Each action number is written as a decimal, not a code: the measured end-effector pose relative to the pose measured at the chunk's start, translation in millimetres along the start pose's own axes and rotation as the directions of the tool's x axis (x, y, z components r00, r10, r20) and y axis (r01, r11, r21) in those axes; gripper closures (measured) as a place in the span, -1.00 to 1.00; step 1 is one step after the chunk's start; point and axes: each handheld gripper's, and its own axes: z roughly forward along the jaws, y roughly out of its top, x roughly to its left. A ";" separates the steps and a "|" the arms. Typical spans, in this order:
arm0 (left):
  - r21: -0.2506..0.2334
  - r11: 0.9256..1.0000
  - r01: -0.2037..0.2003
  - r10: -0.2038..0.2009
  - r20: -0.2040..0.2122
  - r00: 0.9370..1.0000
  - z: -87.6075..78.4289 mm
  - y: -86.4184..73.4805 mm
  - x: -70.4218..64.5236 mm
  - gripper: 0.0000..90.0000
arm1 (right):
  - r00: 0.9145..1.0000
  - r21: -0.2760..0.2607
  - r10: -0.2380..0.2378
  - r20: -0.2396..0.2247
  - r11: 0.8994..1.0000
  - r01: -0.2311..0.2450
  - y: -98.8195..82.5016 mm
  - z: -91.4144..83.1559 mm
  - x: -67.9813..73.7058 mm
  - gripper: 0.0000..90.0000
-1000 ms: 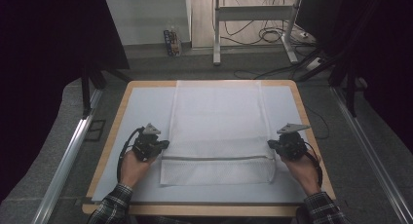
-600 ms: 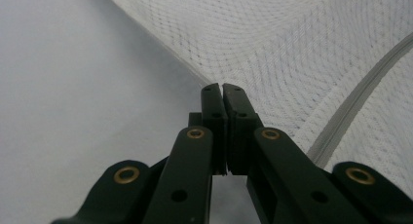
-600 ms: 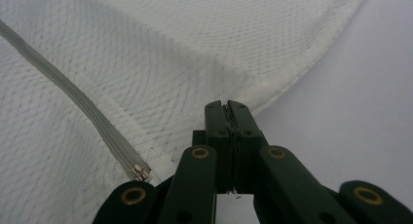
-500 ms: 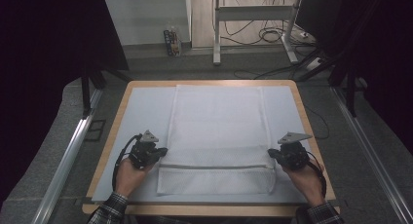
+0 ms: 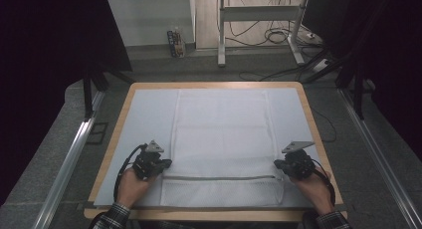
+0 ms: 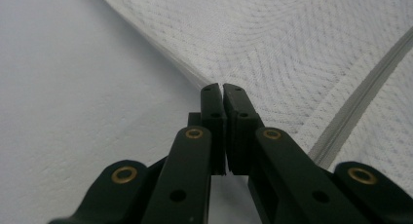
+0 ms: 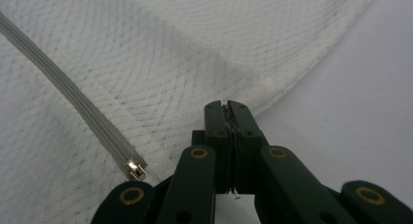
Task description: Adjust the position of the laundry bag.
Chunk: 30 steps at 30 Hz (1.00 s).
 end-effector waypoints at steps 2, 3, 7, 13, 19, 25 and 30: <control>-0.002 1.000 0.001 -0.001 -0.007 1.000 0.8 -0.6 0.3 0.92 | 1.000 0.006 -0.007 0.002 1.000 0.007 -0.1 1.0 0.3 0.92; -0.002 1.000 0.001 -0.001 -0.007 1.000 0.8 -0.6 0.3 0.88 | 1.000 0.006 -0.007 0.002 1.000 0.007 -0.1 1.0 0.3 0.92; -0.033 0.999 0.005 -0.006 -0.037 0.999 -1.5 -0.7 0.2 0.59 | 0.999 -0.010 -0.024 0.027 1.000 0.024 0.2 -1.3 0.7 0.76; -0.080 0.997 -0.005 0.000 -0.058 0.998 -5.9 -4.3 -4.2 0.20 | 0.999 -0.041 -0.025 0.032 0.999 0.026 0.3 -3.2 -0.3 0.48; -0.117 0.992 -0.037 0.031 -0.060 0.998 -8.7 -9.4 -8.6 -0.23 | 1.000 -0.084 -0.018 0.022 0.996 0.020 1.8 -6.1 2.3 0.06; -0.132 0.991 -0.021 0.014 -0.058 0.998 -9.7 -12.0 -10.8 -0.54 | 0.999 -0.125 -0.029 0.021 0.992 0.031 0.1 -9.1 5.5 -0.34; -0.118 0.991 -0.056 0.048 -0.072 0.996 -14.2 -14.6 -14.1 -0.93 | 1.000 -0.167 -0.027 -0.004 0.986 0.026 -2.9 -11.6 6.3 -0.68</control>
